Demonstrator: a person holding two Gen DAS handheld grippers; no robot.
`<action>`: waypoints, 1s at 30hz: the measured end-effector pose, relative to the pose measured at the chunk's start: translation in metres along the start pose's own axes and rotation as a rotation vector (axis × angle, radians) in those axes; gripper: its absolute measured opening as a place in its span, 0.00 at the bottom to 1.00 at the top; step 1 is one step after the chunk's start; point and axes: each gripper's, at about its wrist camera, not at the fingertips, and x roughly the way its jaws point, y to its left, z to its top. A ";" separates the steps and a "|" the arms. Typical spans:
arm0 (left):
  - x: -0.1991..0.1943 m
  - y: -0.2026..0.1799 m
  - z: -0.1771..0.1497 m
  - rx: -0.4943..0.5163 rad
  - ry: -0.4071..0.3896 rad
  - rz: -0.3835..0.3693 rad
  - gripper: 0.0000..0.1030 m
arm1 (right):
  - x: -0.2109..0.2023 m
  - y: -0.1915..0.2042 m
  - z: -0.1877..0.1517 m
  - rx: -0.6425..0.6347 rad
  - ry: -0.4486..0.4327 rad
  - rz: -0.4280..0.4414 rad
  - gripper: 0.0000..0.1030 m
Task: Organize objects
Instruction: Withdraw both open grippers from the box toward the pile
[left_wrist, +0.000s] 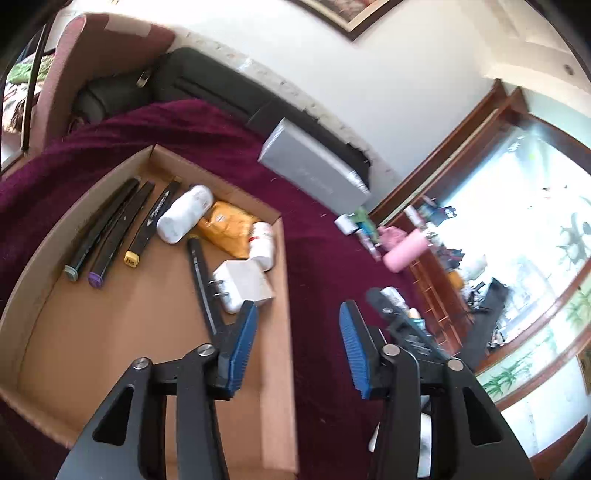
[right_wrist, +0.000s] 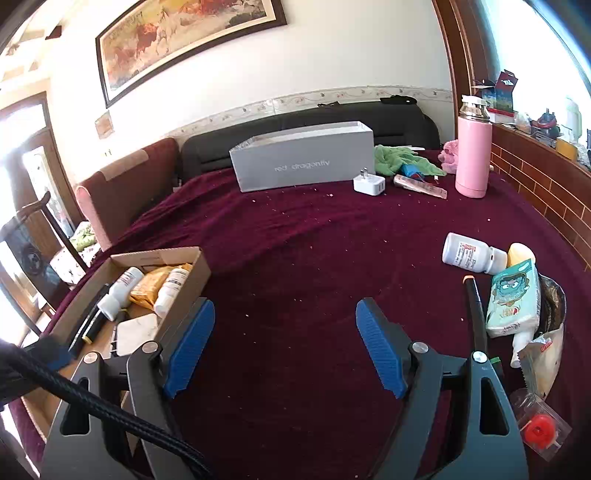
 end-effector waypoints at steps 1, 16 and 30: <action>-0.007 -0.005 0.000 0.013 -0.012 -0.008 0.40 | -0.001 0.001 0.000 -0.002 -0.004 -0.010 0.77; -0.021 -0.018 -0.016 0.035 0.021 -0.106 0.46 | -0.158 -0.102 0.000 0.118 -0.264 -0.247 0.80; 0.003 -0.037 -0.034 0.091 0.122 -0.113 0.47 | -0.142 -0.195 -0.022 0.329 0.005 -0.174 1.00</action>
